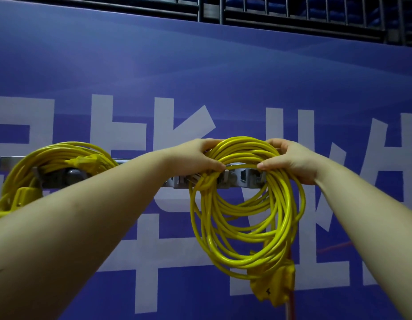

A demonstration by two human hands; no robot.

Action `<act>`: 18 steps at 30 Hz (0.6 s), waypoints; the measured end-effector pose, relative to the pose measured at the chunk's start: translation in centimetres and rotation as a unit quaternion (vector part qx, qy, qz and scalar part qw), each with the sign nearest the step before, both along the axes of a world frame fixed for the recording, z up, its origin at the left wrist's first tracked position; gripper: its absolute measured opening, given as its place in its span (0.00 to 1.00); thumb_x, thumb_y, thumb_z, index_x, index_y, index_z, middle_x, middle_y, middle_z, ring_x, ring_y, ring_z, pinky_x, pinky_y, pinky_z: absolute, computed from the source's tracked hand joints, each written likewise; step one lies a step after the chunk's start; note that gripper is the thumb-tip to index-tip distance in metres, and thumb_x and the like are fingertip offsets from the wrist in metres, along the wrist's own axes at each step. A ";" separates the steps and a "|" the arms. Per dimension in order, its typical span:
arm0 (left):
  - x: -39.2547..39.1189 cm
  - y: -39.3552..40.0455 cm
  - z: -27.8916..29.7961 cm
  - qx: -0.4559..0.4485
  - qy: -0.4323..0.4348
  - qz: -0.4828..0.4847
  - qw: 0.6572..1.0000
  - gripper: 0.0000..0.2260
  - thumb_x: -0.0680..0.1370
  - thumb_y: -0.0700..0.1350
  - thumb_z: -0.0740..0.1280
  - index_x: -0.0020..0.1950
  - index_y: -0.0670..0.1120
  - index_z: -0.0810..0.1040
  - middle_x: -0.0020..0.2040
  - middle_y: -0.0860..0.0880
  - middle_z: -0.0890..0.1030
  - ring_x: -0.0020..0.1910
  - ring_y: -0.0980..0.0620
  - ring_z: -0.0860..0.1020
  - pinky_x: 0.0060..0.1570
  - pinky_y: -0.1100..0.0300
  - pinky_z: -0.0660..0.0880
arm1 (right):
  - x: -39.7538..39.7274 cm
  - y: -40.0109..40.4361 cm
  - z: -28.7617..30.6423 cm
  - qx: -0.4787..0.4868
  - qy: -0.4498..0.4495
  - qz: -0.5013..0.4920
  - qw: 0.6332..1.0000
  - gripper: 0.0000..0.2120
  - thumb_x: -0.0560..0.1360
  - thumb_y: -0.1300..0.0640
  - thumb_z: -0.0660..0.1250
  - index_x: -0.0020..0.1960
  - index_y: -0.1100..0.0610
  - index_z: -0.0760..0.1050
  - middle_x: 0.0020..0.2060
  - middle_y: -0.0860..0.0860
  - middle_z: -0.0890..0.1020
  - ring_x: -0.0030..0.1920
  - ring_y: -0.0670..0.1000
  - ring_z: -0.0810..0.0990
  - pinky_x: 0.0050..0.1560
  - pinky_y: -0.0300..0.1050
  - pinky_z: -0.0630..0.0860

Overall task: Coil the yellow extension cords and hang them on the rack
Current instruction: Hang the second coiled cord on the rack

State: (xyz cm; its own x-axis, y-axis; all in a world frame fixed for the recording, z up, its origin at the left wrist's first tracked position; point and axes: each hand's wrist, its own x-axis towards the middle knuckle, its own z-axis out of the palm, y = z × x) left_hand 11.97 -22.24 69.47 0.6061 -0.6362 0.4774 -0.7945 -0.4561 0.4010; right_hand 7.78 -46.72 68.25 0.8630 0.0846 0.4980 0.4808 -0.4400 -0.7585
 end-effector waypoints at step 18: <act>-1.0 0.1 -1.3 0.052 -0.077 0.035 0.995 0.41 0.76 0.44 0.69 0.77 0.59 0.44 0.73 0.50 0.65 0.59 0.49 0.77 0.55 0.54 0.78 | -0.1 0.2 -3.2 0.051 -0.088 -0.055 0.993 0.23 0.61 0.48 0.73 0.55 0.45 0.73 0.52 0.54 0.80 0.51 0.54 0.82 0.50 0.52 0.81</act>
State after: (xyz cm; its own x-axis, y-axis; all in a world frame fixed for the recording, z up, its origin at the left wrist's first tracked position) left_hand 11.00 -22.18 68.20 0.5748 -0.6460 0.5022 -0.8082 -0.5443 0.2249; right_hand 7.65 -46.50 65.07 0.7628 -0.0649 0.6433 0.5633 -0.4218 -0.7105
